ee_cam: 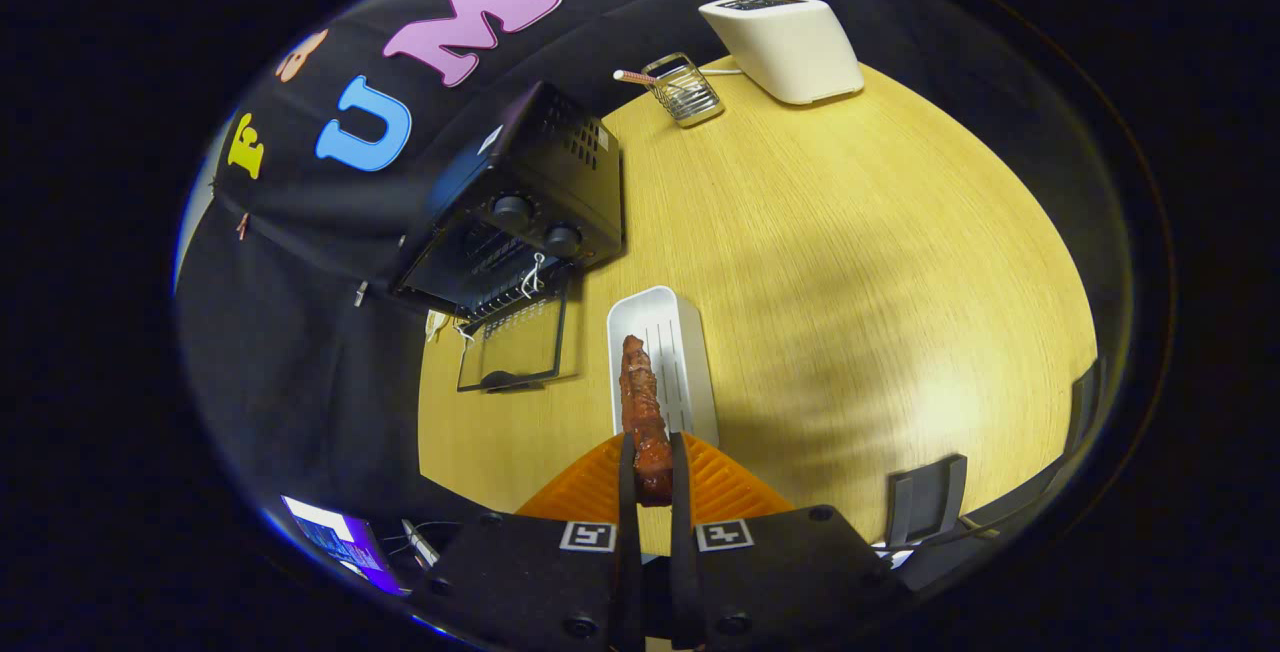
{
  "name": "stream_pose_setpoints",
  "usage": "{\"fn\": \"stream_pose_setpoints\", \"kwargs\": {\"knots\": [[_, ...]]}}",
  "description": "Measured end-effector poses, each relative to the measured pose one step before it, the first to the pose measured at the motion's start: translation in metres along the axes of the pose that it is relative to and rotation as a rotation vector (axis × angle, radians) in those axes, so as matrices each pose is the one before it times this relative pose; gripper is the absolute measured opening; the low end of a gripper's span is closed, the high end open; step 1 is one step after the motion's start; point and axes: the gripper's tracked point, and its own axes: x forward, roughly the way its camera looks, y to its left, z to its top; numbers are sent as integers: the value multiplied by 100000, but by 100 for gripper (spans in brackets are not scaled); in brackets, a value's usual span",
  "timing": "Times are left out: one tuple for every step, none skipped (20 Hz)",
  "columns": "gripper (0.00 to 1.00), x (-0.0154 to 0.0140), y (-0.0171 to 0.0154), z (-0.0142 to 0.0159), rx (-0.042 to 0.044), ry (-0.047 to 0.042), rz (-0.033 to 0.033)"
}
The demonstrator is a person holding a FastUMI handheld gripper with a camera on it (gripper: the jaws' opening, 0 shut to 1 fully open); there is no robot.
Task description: Open the toaster oven, put the food inside, and close the toaster oven door.
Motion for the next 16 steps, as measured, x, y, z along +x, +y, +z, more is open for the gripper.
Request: {"fn": "stream_pose_setpoints", "kwargs": {"knots": [[14, -296, 817, -85, 514, -1021, -94], [14, -305, 959, -130, 821, -1238, 270], [14, -8, 1058, -236, 782, -1002, 272], [14, -107, 989, -329, 570, -1237, 221], [14, 151, 1071, -249, 299, -1568, 683], [14, 128, 1129, -263, 460, -1595, 910], [14, 251, 1170, -232, 585, -1483, 861], [14, 284, 1037, -204, -480, -1843, 736], [14, 397, 1041, -214, -1781, -1781, 603], [14, 466, 837, -301, -2045, -1137, 330], [14, 527, 1071, -204, -1466, -1092, 713], [14, 388, 1173, -188, -773, -1249, 935], [14, 499, 1177, -10, -132, -1457, 1009], [14, 546, 1091, -26, 375, -1105, 974], [14, 503, 1203, -41, 211, -788, 1091], [14, 589, 919, -7, -139, -955, 289]]}}
